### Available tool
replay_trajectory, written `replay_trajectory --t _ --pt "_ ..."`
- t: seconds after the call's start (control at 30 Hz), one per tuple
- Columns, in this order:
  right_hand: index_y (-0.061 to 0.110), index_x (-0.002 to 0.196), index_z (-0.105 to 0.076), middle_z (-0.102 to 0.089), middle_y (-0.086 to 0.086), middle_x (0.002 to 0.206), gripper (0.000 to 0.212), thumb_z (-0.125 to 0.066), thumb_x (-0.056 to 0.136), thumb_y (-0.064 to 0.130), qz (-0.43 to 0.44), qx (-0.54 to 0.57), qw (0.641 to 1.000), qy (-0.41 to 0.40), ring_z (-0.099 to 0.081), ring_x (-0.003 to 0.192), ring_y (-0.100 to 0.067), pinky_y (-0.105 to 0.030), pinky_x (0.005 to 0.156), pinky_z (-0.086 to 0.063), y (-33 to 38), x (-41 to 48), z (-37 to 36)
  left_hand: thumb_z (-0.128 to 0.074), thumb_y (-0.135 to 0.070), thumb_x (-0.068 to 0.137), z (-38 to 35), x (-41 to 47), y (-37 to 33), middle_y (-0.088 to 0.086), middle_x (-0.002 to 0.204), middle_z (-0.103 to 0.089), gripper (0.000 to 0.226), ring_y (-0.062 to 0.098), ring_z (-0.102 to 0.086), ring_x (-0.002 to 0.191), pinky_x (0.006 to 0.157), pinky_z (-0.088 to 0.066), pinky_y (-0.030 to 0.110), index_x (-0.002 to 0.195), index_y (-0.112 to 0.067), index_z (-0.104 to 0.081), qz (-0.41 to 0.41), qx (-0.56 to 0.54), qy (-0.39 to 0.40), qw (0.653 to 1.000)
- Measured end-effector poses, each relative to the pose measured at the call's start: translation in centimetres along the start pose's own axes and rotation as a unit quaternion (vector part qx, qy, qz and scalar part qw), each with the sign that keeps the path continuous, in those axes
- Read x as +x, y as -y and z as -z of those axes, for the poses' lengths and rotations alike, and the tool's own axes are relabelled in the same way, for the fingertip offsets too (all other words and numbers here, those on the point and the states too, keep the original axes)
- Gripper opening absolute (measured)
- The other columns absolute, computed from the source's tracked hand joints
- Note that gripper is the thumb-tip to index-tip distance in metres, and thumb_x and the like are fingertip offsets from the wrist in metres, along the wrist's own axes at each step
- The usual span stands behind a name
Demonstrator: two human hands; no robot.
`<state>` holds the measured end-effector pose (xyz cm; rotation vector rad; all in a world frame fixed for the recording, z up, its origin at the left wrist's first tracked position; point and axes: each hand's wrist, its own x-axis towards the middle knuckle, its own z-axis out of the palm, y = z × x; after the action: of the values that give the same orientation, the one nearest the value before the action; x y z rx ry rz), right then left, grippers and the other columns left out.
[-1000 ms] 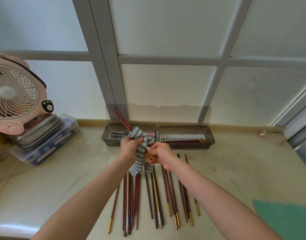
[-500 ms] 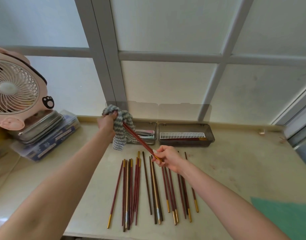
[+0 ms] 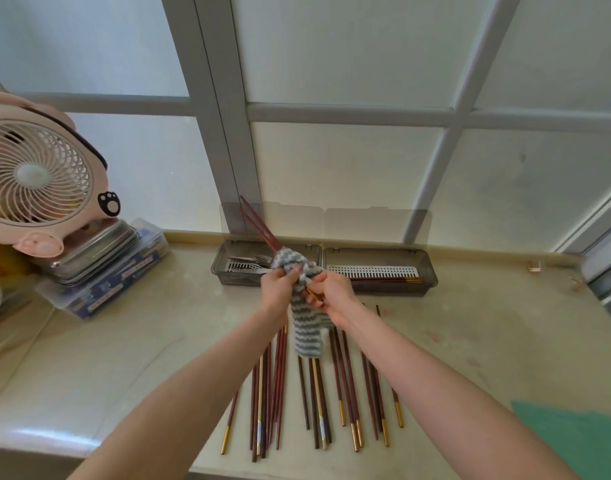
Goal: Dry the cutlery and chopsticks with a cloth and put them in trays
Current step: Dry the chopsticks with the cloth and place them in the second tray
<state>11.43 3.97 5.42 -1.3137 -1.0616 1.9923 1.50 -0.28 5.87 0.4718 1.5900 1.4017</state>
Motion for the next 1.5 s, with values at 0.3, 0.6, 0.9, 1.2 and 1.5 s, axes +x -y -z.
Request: replay_trajectory --t 0.3,0.6,0.9,1.2,1.5 --pt "-0.003 0.098 -0.061 -0.068 -0.016 0.084 0.016 -0.065 0.083 -0.003 0.087 -0.107 0.99 0.004 -0.068 0.064 -0.019 -0.025 0.061 -0.058 -0.7 -0.4 0.3 -0.076 -0.022 0.075 1.8 2.4 -1.6 0.014 0.099 -0.067 0.039 0.028 -0.064 0.093 0.083 -0.053 0.04 0.104 0.0 -0.062 0.051 -0.05 -0.056 0.996" --pt "-0.003 0.097 -0.06 -0.071 -0.014 0.082 0.014 -0.066 0.085 0.002 0.045 0.028 0.998 -0.035 -0.07 0.063 -0.021 -0.029 0.06 -0.059 -0.9 -0.2 -0.8 -0.057 -0.021 0.091 0.0 0.4 -0.5 0.007 0.088 -0.068 0.02 0.019 -0.064 0.079 0.061 -0.05 0.024 0.101 -0.004 -0.064 0.0 0.02 0.019 1.0" --pt "0.013 0.101 -0.061 -0.063 0.002 0.094 0.031 -0.055 0.091 0.042 0.203 -0.063 0.965 -0.154 -0.059 0.085 -0.011 -0.022 0.071 -0.043 -0.3 1.1 0.2 -0.055 -0.023 0.091 0.5 0.4 -0.5 0.011 0.104 -0.065 0.025 0.026 -0.062 0.099 0.088 -0.049 0.037 0.109 -0.006 -0.06 -0.045 0.26 0.083 0.961" --pt "0.002 0.096 -0.05 -0.059 -0.008 0.068 0.02 -0.039 0.102 0.018 0.116 0.212 0.968 -0.059 -0.068 0.07 -0.025 -0.04 0.078 -0.057 3.9 3.7 4.4 -0.066 -0.012 0.083 1.1 0.3 1.1 0.019 0.102 -0.066 0.021 0.027 -0.064 0.096 0.082 -0.053 0.033 0.098 0.004 -0.064 -0.017 0.333 0.135 0.933" --pt "0.012 0.107 -0.054 -0.06 -0.003 0.096 0.031 -0.035 0.102 0.035 0.211 -0.605 0.755 -0.139 -0.058 0.083 -0.02 -0.033 0.069 -0.043 2.5 9.3 13.2 -0.054 -0.015 0.092 0.6 -0.3 0.2 0.013 0.098 -0.067 0.023 0.021 -0.065 0.087 0.07 -0.053 0.026 0.11 -0.002 -0.061 0.024 0.11 0.14 0.984"
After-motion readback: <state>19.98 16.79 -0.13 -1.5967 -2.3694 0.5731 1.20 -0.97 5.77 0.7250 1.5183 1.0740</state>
